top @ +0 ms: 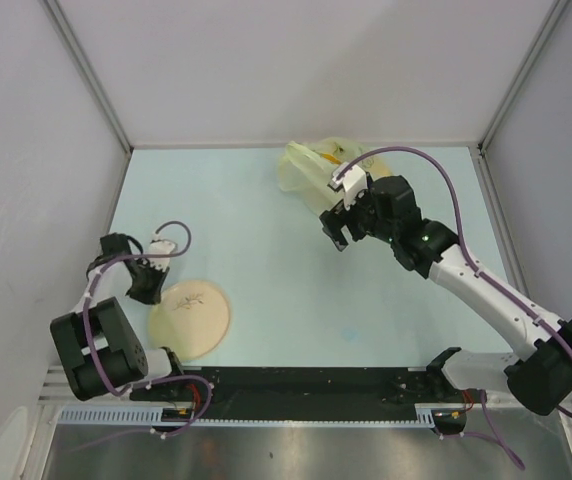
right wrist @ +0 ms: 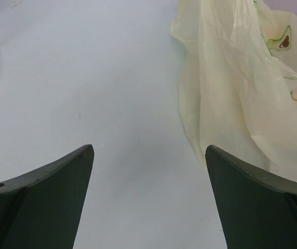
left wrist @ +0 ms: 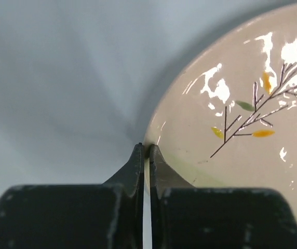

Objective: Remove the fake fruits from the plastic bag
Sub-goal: Move the plate to the center of the board.

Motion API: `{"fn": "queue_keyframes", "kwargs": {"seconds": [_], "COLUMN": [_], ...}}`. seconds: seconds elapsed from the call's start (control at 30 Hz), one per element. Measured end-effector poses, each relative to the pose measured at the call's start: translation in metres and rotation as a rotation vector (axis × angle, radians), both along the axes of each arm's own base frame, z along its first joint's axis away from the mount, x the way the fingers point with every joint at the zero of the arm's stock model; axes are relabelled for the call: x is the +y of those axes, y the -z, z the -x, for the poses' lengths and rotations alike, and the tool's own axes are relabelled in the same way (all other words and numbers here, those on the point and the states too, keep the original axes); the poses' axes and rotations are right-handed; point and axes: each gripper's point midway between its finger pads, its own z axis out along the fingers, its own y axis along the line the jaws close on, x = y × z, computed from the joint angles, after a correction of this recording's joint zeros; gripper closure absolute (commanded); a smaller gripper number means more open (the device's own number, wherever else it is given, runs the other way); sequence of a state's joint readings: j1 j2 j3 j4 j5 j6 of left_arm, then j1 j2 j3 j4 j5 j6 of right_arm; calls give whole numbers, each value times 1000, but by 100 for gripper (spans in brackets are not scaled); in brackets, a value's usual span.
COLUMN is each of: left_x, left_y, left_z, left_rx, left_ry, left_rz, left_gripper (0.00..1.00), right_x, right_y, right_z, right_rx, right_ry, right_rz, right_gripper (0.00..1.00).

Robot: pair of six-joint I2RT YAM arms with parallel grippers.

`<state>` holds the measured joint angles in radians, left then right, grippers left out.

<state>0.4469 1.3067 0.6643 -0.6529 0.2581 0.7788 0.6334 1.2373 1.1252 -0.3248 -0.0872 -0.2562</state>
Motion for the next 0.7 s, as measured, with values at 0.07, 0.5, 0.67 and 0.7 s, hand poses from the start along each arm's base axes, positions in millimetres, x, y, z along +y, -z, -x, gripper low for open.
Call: {"fn": "queue_keyframes", "kwargs": {"seconds": [0.07,0.5,0.67,0.7], "left_x": [-19,-119,-180,-192], "left_y": [0,0,-1,-1], "left_z": [-8,-60,-69,-68], "left_rx": [3,119,126,129], "left_ry": [54,207,270,287], "left_rz": [10,93,168,184], "left_gripper": [100,100,100,100], "right_x": [-1,-22,-35,-38], "right_y": [-2,-9,-4,-3], "right_z": [0,2,-3,-4], "right_rx": [-9,-28,-23,-23], "right_ry": [-3,39,74,82], "right_rz": [2,-12,-4,-2], "right_gripper": [6,6,6,6]}}
